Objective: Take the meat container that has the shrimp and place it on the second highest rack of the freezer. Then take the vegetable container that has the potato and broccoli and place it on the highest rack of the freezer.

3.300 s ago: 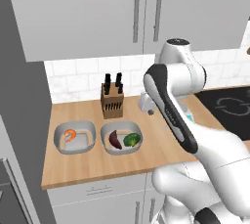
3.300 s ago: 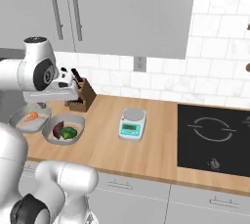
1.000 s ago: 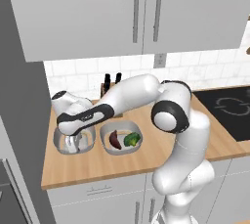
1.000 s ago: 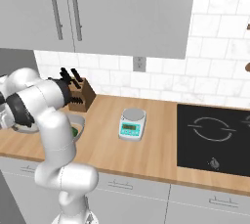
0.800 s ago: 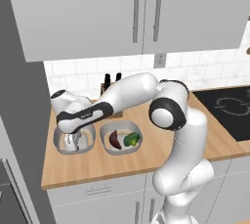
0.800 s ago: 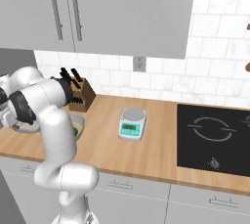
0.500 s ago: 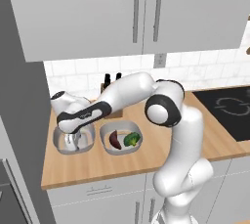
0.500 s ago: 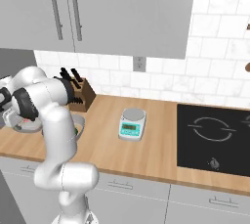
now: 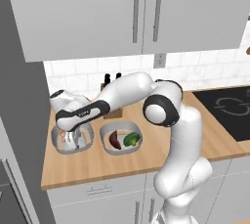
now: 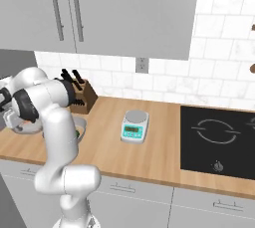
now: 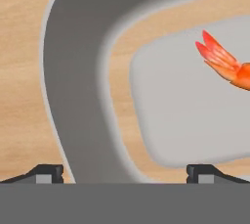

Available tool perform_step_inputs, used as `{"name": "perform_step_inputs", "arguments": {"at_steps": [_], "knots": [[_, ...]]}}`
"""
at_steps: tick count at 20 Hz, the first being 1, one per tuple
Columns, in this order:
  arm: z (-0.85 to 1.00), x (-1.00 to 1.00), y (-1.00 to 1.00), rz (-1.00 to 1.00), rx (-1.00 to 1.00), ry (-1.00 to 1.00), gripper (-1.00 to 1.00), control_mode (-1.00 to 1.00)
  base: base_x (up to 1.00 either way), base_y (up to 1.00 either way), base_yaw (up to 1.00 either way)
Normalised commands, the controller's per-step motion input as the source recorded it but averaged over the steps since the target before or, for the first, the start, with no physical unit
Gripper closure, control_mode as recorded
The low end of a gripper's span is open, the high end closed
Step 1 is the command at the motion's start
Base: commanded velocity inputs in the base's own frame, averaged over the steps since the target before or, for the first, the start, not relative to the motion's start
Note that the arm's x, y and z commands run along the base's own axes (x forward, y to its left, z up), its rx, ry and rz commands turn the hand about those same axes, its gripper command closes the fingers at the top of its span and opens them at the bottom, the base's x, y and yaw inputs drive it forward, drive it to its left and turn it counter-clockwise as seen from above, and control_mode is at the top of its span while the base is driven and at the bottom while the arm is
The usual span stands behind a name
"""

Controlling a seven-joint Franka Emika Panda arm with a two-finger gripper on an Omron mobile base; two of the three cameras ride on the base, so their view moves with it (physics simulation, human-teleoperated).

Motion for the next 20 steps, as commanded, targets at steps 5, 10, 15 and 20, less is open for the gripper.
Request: {"name": "perform_step_inputs", "arguments": {"at_steps": [5, 10, 15, 20], "knots": [[0.00, -0.45, 0.00, 0.00, 0.00, 0.00, -1.00, -1.00, 0.00, 0.00, 0.00], [-0.09, -0.03, -0.02, 0.00, 0.00, -0.02, -1.00, -1.00, 0.00, 0.00, 0.00], [-0.46, 0.24, -0.01, 0.06, 0.00, -0.06, -1.00, -1.00, 0.00, 0.00, 0.00], [-0.26, 0.00, 0.00, 0.01, 0.00, -0.02, -1.00, -1.00, 0.00, 0.00, 0.00]]}}
